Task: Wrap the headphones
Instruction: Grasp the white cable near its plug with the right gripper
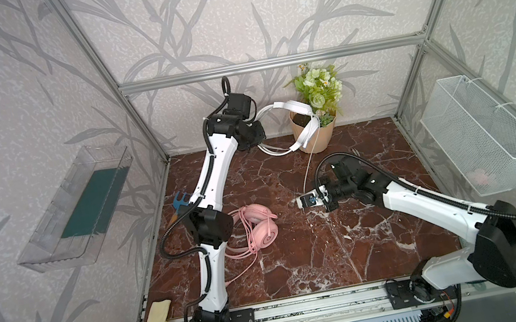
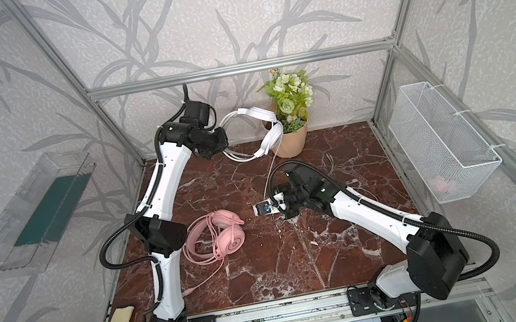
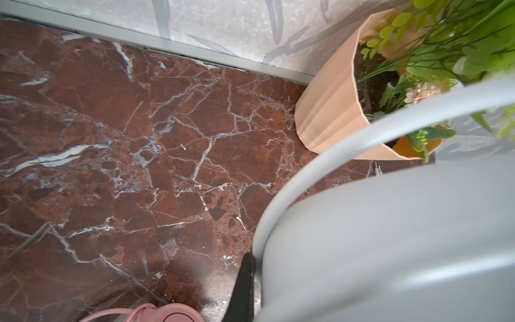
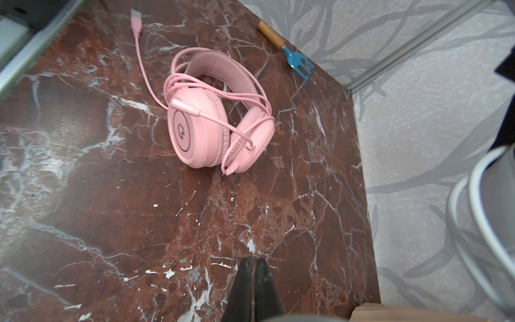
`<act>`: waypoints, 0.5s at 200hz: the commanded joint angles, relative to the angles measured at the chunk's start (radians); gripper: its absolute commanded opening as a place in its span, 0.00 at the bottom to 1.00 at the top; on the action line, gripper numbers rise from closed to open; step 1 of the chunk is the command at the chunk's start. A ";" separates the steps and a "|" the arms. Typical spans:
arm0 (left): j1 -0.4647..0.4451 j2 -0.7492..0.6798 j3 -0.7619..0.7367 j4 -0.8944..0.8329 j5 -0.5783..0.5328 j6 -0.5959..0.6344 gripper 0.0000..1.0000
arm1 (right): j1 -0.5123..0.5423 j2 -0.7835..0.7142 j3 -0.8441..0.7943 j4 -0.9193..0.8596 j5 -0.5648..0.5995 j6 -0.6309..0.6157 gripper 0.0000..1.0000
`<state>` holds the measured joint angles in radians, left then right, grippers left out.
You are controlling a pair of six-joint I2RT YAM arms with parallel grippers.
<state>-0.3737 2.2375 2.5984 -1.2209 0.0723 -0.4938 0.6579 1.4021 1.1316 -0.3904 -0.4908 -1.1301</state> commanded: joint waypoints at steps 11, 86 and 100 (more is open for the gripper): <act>-0.020 0.019 0.040 -0.088 -0.143 0.080 0.00 | 0.044 0.020 0.124 -0.312 0.055 -0.078 0.00; -0.063 0.020 0.010 -0.129 -0.220 0.296 0.00 | 0.051 0.150 0.496 -0.735 0.203 -0.208 0.00; -0.072 0.019 -0.002 -0.131 -0.221 0.343 0.00 | 0.051 0.170 0.542 -0.787 0.224 -0.234 0.00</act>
<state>-0.4225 2.2700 2.5984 -1.3342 -0.1268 -0.2523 0.7044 1.5406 1.5944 -0.9737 -0.3317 -1.3067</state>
